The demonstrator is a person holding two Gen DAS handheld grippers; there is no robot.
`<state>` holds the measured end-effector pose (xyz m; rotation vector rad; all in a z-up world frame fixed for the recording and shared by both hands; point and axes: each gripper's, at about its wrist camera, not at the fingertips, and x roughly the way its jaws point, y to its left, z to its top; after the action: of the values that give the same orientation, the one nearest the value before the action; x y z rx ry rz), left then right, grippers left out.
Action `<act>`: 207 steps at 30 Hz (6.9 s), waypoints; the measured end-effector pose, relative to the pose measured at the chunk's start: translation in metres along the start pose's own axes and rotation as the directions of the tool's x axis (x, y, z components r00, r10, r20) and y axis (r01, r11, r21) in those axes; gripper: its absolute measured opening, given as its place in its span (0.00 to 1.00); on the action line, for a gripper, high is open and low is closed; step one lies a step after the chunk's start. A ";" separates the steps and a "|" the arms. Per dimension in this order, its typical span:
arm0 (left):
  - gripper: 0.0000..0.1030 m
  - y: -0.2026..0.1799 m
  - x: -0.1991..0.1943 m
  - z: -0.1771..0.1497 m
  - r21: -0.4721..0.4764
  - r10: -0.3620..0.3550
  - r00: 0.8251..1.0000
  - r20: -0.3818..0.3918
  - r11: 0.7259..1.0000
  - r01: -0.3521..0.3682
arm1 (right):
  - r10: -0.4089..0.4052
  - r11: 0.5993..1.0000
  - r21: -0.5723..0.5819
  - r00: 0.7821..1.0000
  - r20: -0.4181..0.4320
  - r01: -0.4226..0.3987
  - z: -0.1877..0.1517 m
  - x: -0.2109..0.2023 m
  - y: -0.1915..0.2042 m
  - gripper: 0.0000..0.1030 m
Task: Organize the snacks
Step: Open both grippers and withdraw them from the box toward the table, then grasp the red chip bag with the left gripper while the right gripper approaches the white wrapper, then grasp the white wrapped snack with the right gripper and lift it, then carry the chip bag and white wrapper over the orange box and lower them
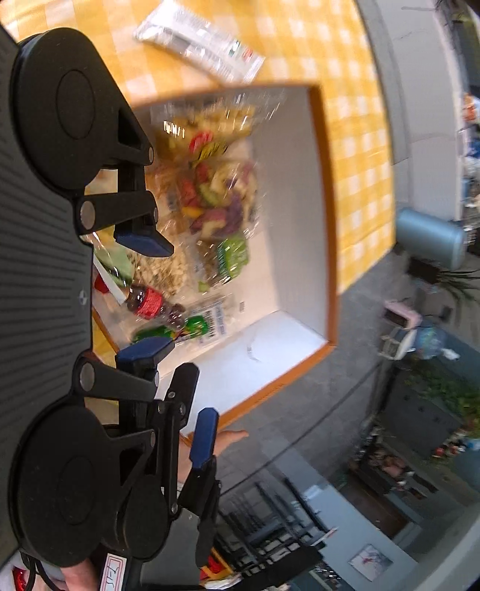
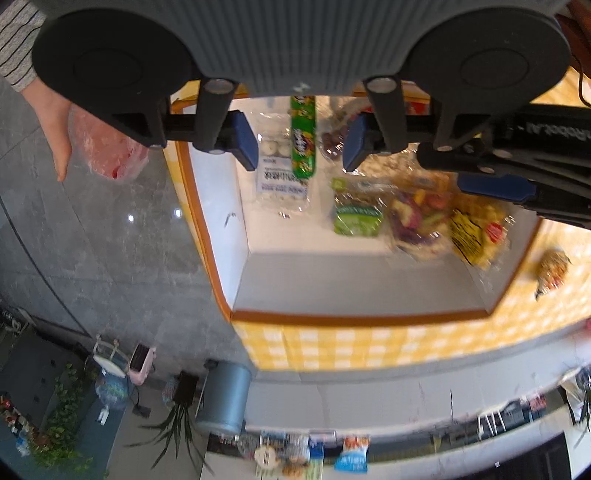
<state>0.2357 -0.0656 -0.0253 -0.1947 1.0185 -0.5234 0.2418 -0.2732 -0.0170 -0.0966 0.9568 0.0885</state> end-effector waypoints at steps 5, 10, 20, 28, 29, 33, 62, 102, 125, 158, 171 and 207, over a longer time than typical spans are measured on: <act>0.57 0.008 -0.040 -0.016 0.018 0.037 0.993 0.115 0.999 -0.039 | 0.005 1.000 0.006 0.993 0.115 -0.005 -0.007 -0.029 0.018 0.56; 0.57 0.019 -0.073 -0.036 0.021 0.051 0.978 0.201 0.998 -0.056 | 0.010 1.000 0.020 0.973 0.233 -0.015 -0.019 -0.053 0.047 0.57; 0.57 0.058 -0.122 -0.076 -0.049 0.130 0.927 0.352 0.992 -0.120 | 0.074 0.996 0.022 0.909 0.409 -0.091 -0.048 -0.075 0.115 0.64; 0.57 0.107 -0.141 -0.107 -0.166 0.269 0.883 0.384 0.961 -0.220 | 0.109 0.987 0.064 0.900 0.423 -0.149 -0.057 -0.060 0.157 0.65; 0.57 0.111 -0.142 -0.110 -0.175 0.291 0.876 0.384 0.955 -0.241 | 0.114 0.986 0.060 0.899 0.423 -0.154 -0.057 -0.057 0.164 0.65; 0.57 0.128 -0.140 -0.117 -0.200 0.387 0.848 0.363 0.921 -0.335 | 0.160 0.976 0.066 0.895 0.415 -0.205 -0.056 -0.048 0.188 0.71; 0.58 0.228 -0.105 -0.110 -0.317 0.473 0.849 0.237 0.863 -0.392 | 0.121 0.960 0.230 0.978 0.170 -0.159 -0.012 0.067 0.279 0.79; 0.64 0.251 -0.026 -0.032 -0.055 0.537 0.807 0.247 0.839 -0.542 | 0.107 0.994 -0.031 0.989 0.107 -0.104 0.030 0.157 0.301 0.54; 0.53 0.199 -0.101 -0.104 -0.259 0.555 0.800 0.228 0.827 -0.500 | 0.257 0.958 -0.152 0.962 0.095 -0.241 -0.027 0.078 0.283 0.49; 0.53 0.153 -0.097 -0.157 -0.257 0.504 0.854 0.127 0.849 -0.463 | 0.182 0.982 -0.053 0.983 -0.039 -0.184 -0.097 0.062 0.246 0.79; 0.53 0.154 -0.098 -0.160 -0.265 0.476 0.870 0.129 0.862 -0.432 | 0.155 0.983 -0.100 0.987 0.027 -0.152 -0.104 0.055 0.254 0.47; 0.53 0.017 -0.080 -0.046 0.047 0.209 0.942 0.262 0.972 -0.229 | 0.155 0.985 0.015 0.925 0.347 -0.170 -0.031 -0.044 0.059 0.46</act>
<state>0.1693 -0.0075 0.0048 -0.0760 0.7549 -0.3231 0.1846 -0.2203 -0.0012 0.0401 0.6134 0.2299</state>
